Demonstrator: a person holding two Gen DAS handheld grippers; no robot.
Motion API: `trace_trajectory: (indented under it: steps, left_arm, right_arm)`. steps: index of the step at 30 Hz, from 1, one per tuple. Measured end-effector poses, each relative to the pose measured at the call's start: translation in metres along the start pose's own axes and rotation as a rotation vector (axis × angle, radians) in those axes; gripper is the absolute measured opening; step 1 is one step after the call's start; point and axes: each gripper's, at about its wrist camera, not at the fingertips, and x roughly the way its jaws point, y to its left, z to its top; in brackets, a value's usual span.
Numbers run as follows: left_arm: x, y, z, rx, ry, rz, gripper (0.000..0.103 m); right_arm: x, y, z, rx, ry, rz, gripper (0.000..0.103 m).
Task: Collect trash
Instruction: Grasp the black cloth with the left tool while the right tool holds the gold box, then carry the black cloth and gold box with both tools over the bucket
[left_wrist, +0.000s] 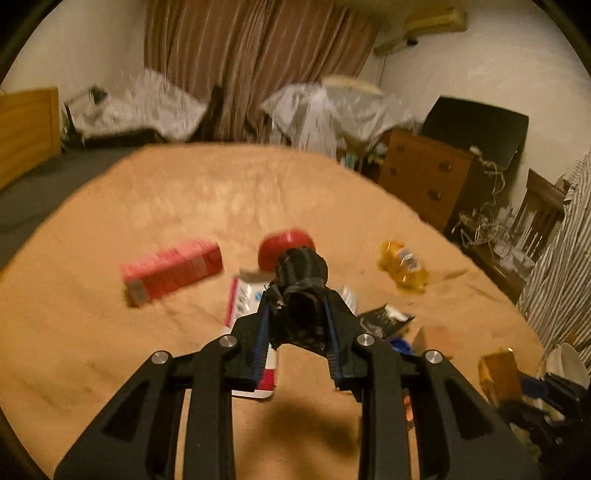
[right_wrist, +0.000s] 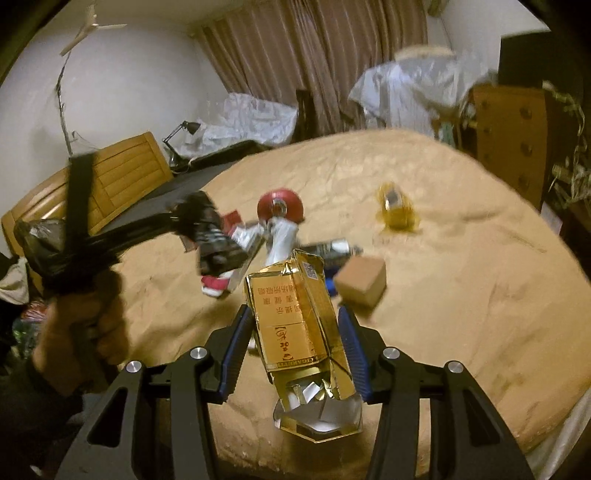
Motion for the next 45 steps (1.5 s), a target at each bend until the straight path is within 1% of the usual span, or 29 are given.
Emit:
trace_trajectory:
  steps: [3,7,8,10,16,19,22,24,34,36,45]
  left_arm:
    - [-0.029,-0.005,0.008,0.027,-0.057,0.057,0.025]
    - [-0.066,-0.020,0.005,0.080,-0.117,0.102,0.025]
    - [-0.074,-0.024,0.003,0.090,-0.128,0.102,0.025]
    - [-0.087,-0.032,-0.001,0.113,-0.142,0.116,0.025]
    - [-0.111,-0.051,-0.014,0.148,-0.155,0.125,0.025]
    - [-0.118,-0.061,-0.021,0.174,-0.144,0.116,0.025]
    - [-0.125,-0.070,-0.025,0.208,-0.150,0.127,0.025]
    - [-0.128,-0.072,-0.025,0.212,-0.145,0.122,0.025]
    - [-0.139,-0.077,-0.027,0.221,-0.153,0.117,0.025]
    - [-0.139,-0.078,-0.028,0.222,-0.151,0.114,0.025]
    - [-0.138,-0.081,-0.027,0.213,-0.151,0.105,0.025]
  right_arm:
    - [-0.009,0.012,0.007,-0.023,-0.042,-0.049,0.050]
    - [-0.025,0.032,0.020,-0.058,-0.112,-0.113,0.050]
    - [-0.028,0.035,0.022,-0.064,-0.123,-0.118,0.050]
    - [-0.036,0.045,0.026,-0.080,-0.147,-0.131,0.050]
    - [-0.064,0.071,0.034,-0.125,-0.222,-0.188,0.050]
    - [-0.080,0.082,0.035,-0.135,-0.260,-0.220,0.050]
    - [-0.096,0.091,0.034,-0.140,-0.286,-0.242,0.050]
    - [-0.102,0.093,0.034,-0.138,-0.295,-0.245,0.050]
    - [-0.124,0.097,0.034,-0.144,-0.309,-0.246,0.050]
    - [-0.120,0.095,0.040,-0.142,-0.309,-0.247,0.050]
    - [-0.128,0.096,0.040,-0.142,-0.314,-0.257,0.050]
